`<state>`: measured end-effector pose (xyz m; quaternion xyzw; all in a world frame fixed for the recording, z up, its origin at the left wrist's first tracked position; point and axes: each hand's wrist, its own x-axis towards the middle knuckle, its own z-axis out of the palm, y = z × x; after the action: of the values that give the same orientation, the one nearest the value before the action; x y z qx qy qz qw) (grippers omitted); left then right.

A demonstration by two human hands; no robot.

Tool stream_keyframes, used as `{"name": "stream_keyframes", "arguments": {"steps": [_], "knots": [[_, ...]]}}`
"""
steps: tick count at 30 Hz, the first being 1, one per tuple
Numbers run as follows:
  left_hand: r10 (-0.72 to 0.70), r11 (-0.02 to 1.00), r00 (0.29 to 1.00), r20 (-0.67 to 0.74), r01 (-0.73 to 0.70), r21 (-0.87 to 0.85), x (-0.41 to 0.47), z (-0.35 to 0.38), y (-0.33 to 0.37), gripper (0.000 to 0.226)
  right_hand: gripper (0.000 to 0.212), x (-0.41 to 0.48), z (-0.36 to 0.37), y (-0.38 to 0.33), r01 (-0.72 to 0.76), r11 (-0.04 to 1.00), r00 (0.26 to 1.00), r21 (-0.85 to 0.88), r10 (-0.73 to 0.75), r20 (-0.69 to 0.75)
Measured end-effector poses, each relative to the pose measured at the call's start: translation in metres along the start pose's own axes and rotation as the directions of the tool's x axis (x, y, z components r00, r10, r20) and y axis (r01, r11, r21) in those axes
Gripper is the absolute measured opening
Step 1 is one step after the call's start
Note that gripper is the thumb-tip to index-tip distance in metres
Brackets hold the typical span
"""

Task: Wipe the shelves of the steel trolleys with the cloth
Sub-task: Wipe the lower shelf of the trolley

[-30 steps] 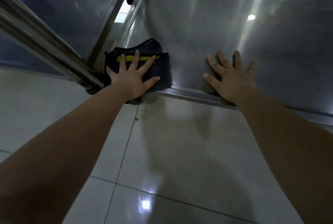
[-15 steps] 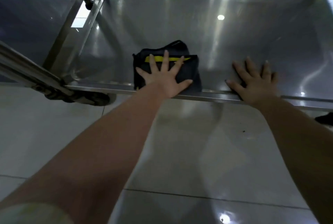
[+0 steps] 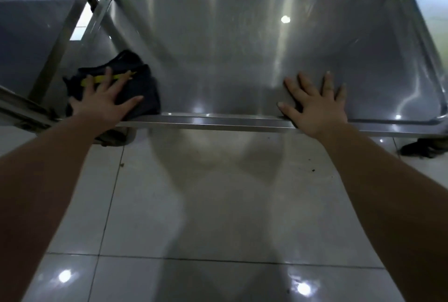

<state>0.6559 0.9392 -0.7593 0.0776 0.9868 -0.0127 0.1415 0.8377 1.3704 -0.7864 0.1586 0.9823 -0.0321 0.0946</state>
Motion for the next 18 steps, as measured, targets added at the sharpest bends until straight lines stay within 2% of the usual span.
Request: {"name": "stream_keyframes", "arguments": {"steps": [2,4,7,9,12,14,18], "knots": [[-0.027,1.0,0.999,0.041,0.027,0.012,-0.002,-0.002,-0.006,0.089,0.071,0.001,0.0,-0.004,0.048,0.999,0.999,-0.022,-0.048,-0.004],[-0.022,1.0,0.999,0.036,0.022,0.004,-0.005,-0.001,0.02,0.082,0.071,0.002,0.0,-0.006,0.054,0.998,0.999,-0.032,-0.054,0.008],[0.174,0.985,0.985,-0.004,-0.174,0.02,-0.013,0.009,0.111,0.077,0.07,0.002,-0.001,-0.007,0.046,0.998,0.999,-0.041,-0.045,0.024],[0.336,0.941,0.942,0.011,-0.336,0.032,-0.028,0.018,0.186,0.078,0.068,0.0,-0.001,-0.008,0.042,0.998,0.999,-0.039,-0.041,0.017],[0.436,0.899,0.9,0.027,-0.436,0.026,-0.049,0.026,0.258,0.077,0.066,-0.002,-0.001,-0.005,0.032,0.998,0.999,-0.056,-0.031,0.013],[0.434,0.901,0.901,0.002,-0.434,0.011,-0.052,0.028,0.265,0.076,0.063,-0.002,-0.001,-0.003,0.03,0.998,0.999,-0.054,-0.029,0.019],[0.428,0.904,0.903,-0.032,-0.428,0.011,-0.046,0.026,0.235,0.078,0.063,-0.002,0.0,-0.004,0.039,0.999,0.999,0.003,-0.039,0.008]]}}
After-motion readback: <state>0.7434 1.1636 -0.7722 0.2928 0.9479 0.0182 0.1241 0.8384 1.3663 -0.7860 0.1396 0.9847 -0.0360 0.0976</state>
